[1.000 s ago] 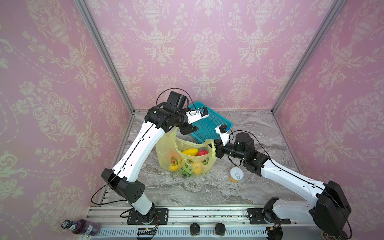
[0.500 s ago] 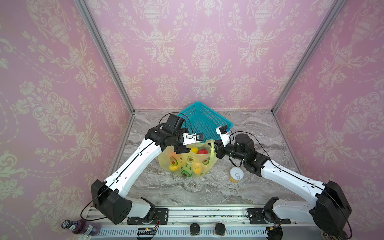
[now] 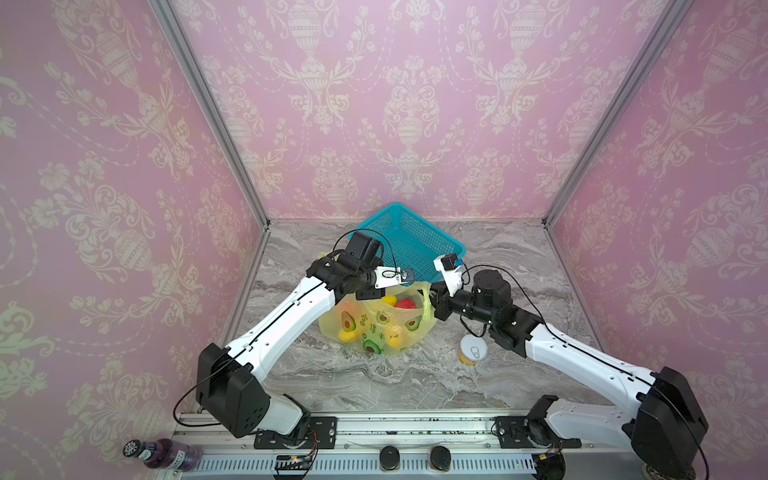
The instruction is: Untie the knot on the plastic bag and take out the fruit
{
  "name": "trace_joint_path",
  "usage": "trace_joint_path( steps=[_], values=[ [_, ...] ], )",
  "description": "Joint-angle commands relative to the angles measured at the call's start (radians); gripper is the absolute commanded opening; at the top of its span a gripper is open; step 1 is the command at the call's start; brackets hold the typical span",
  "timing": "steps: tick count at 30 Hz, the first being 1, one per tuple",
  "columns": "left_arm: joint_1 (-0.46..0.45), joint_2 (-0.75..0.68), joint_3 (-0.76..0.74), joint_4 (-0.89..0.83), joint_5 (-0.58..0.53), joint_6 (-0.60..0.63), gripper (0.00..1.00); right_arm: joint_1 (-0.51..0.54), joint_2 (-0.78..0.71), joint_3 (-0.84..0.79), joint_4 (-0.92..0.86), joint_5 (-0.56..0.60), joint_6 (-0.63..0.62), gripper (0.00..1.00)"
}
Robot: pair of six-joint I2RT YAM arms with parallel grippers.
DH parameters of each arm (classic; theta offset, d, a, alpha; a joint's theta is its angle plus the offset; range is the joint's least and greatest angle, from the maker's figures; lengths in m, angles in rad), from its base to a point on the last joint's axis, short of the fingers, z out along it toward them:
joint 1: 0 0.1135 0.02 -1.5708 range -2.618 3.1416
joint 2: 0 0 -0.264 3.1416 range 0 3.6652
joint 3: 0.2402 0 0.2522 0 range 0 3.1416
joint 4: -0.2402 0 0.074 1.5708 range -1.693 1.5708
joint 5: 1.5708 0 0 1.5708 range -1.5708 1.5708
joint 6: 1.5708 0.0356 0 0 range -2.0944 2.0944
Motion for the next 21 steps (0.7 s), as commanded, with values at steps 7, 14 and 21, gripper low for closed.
trace_joint_path(
  steps=[7,14,21],
  values=[
    [-0.004,0.045,0.041,-0.029,0.039,-0.014,0.08,-0.006,0.006,-0.005,0.024,-0.009,0.008,0.0],
    [-0.003,0.061,0.066,0.056,-0.027,-0.069,0.0,-0.005,0.005,-0.007,0.021,0.009,0.007,0.06],
    [0.007,0.074,0.121,0.137,-0.201,-0.131,0.0,-0.005,0.0,-0.002,-0.002,0.07,0.019,0.64]
  ],
)
